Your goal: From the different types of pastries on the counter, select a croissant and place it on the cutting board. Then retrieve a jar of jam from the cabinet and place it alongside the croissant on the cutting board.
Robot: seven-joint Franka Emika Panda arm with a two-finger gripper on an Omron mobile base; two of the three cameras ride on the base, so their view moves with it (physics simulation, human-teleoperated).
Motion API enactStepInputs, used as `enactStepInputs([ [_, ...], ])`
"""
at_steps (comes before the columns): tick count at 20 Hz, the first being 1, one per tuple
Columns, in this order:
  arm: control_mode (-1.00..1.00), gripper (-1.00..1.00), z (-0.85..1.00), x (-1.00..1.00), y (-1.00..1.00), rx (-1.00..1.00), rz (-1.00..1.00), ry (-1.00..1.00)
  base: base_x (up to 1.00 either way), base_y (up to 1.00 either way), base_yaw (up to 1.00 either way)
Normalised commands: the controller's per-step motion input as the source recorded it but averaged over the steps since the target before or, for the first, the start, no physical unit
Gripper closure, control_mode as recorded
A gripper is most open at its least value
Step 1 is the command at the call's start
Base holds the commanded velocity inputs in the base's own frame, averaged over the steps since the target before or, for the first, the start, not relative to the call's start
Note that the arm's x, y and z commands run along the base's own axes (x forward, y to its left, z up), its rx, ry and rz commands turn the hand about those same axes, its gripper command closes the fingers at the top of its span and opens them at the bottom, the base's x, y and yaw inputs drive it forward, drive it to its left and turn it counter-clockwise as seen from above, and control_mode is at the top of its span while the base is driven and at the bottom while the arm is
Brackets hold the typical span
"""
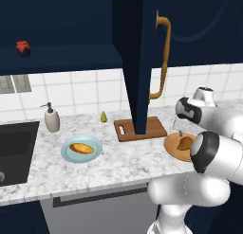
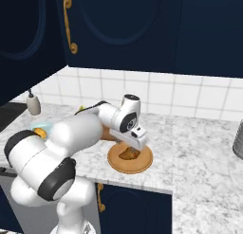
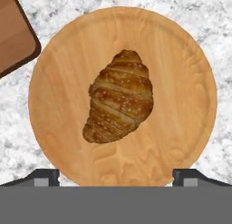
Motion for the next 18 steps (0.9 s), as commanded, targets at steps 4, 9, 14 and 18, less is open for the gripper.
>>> enactStepInputs([
  [4, -1.00, -1.00, -0.41, 0.16, -0.12, 0.00, 0.00, 0.11, 0.00, 0.00, 0.00],
  [9, -1.00, -1.00, -0.12, 0.23, 0.00, 0.00, 0.00, 0.04, 0.00, 0.00, 0.00],
  [14, -1.00, -1.00, -0.33, 0.07, -0.03, 0.00, 0.00, 0.01, 0.00, 0.00, 0.00],
  [18, -1.00, -1.00, -0.65, 0.00, 0.00, 0.00, 0.00, 0.00, 0.00, 0.00, 0.00],
])
